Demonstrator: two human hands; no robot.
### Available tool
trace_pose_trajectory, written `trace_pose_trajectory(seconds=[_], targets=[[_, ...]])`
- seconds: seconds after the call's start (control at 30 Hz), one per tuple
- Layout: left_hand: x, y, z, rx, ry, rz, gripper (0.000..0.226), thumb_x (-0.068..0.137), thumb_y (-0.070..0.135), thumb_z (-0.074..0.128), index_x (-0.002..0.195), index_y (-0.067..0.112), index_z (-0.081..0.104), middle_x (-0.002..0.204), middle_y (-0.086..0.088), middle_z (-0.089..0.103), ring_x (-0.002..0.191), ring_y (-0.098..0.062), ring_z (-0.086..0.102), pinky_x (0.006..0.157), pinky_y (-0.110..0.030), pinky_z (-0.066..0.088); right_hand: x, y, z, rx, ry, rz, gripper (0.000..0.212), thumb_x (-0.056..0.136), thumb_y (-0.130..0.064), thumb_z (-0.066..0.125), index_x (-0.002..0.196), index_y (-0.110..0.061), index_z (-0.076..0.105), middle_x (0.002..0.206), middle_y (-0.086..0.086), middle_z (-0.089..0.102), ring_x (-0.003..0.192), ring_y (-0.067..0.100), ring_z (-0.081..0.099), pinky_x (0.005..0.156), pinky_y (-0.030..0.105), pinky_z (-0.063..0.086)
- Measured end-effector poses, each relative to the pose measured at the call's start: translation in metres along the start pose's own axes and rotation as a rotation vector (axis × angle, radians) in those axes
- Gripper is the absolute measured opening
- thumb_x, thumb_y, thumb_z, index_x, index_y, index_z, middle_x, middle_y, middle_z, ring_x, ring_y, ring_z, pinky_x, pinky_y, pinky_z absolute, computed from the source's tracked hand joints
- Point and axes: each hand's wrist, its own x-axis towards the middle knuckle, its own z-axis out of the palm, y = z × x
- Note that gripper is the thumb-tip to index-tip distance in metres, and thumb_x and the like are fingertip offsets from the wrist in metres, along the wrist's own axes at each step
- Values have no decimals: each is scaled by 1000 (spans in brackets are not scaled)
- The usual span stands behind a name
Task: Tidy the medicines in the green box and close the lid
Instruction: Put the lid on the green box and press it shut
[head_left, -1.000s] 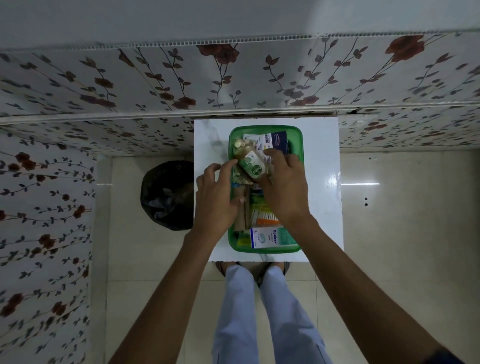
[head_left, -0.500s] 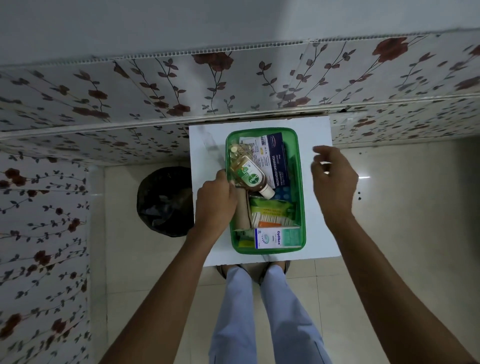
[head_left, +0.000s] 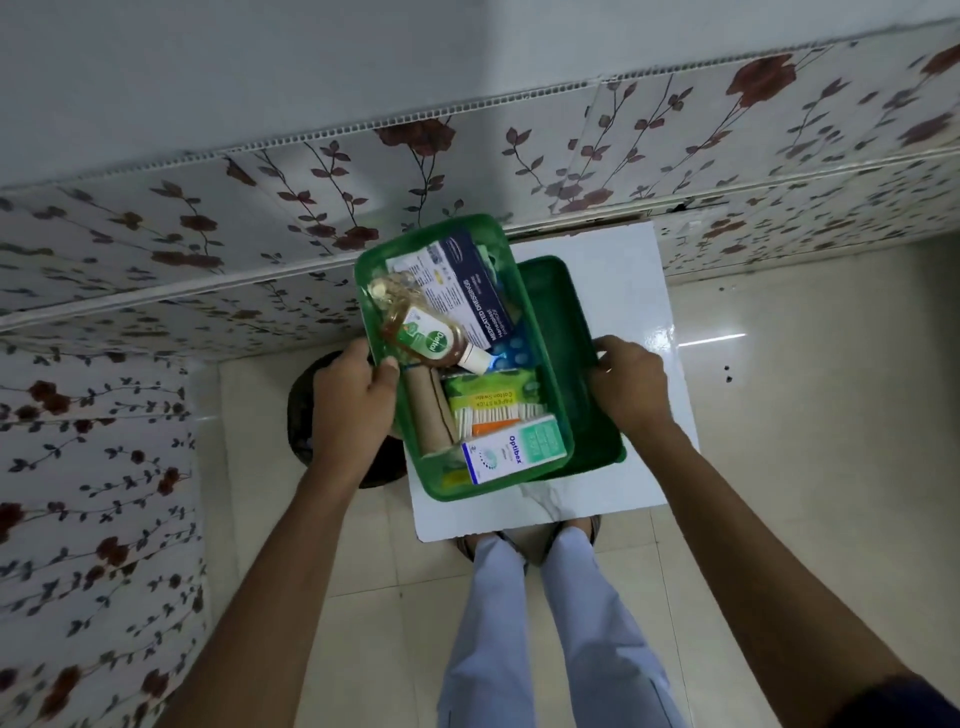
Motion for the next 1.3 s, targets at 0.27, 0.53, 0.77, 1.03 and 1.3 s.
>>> trace_pose_trajectory(seconds=[0.27,0.53,0.77,1.03,1.3], targets=[[-7,5,41,-16,-97,-23,21,89,15,48,100,1,59,85,-25,68,76,-38,64,67,-42,51,-63,-54,-55,-67,268,-204,36,78,-28,55,111,-15,48,94,12,68,79,33,61,62,34,46],[-15,12,39,-268,-205,-118,39,96,30,41,134,21,44,79,-7,65,67,-24,67,48,-28,58,-78,-73,16,-325,185,-250,61,73,-46,61,114,-1,51,99,20,61,88,37,55,66,41,47],[-4,16,27,-357,-289,-116,53,95,29,42,144,35,22,85,4,62,75,-20,66,68,-39,61,-32,-50,-12,-200,15,-114,78,71,-47,69,135,-28,28,151,11,21,138,37,19,105,57,27],[-5,18,25,-219,-289,-12,56,93,48,36,145,36,20,112,-8,68,98,-22,66,76,-47,59,-36,-57,-2,-79,-55,-158,91,71,-42,73,141,-31,17,150,10,20,129,36,35,98,50,41],[-7,19,27,-203,-267,12,61,91,44,47,145,31,22,114,-3,68,97,-20,67,75,-47,59,-37,-53,-2,0,-39,-196,87,70,-32,76,140,-29,24,150,9,22,130,31,34,99,46,42]])
